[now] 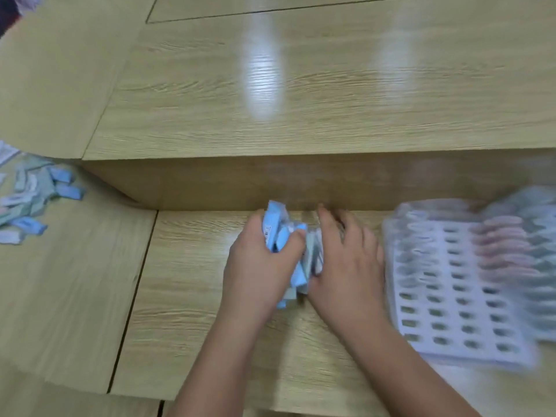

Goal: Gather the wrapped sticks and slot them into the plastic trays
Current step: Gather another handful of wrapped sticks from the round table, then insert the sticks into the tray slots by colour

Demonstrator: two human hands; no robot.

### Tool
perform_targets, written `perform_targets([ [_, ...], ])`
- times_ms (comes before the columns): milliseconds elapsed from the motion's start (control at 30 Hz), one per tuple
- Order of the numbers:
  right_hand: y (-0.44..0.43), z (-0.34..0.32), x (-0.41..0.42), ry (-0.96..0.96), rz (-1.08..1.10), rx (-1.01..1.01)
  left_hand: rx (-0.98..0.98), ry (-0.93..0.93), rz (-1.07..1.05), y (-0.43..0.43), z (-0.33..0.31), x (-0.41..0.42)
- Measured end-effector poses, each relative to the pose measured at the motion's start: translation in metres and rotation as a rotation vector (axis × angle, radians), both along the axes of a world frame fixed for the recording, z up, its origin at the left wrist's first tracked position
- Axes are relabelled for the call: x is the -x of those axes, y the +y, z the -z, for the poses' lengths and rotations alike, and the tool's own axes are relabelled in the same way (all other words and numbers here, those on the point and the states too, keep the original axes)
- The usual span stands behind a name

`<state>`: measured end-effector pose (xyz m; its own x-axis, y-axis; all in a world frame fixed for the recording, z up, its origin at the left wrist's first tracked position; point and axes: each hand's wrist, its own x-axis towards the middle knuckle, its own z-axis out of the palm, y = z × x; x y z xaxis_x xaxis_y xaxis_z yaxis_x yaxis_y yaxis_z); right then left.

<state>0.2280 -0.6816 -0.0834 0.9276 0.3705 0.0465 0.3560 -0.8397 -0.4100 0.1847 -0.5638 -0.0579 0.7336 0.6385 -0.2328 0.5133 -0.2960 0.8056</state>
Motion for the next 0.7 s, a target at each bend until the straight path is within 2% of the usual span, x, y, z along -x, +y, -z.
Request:
perform_targets([
  [67,0.0,0.001,0.0,-0.001,0.005,-0.031,-0.208,0.005,-0.012,-0.009,0.002,-0.003],
  [167,-0.005,0.0,0.001,0.005,0.017,-0.097,-0.302,0.018,-0.047,-0.019,0.008,-0.003],
  [333,-0.013,-0.01,0.001,0.073,0.014,-0.092,-0.198,-0.101,-0.019,-0.028,0.007,0.008],
  [600,-0.016,-0.043,-0.01,0.063,-0.134,0.235,0.028,-0.26,-0.015,0.003,0.005,0.043],
  [700,-0.017,-0.049,-0.005,-0.025,-0.083,0.122,-0.019,-0.291,-0.056,0.016,0.006,0.052],
])
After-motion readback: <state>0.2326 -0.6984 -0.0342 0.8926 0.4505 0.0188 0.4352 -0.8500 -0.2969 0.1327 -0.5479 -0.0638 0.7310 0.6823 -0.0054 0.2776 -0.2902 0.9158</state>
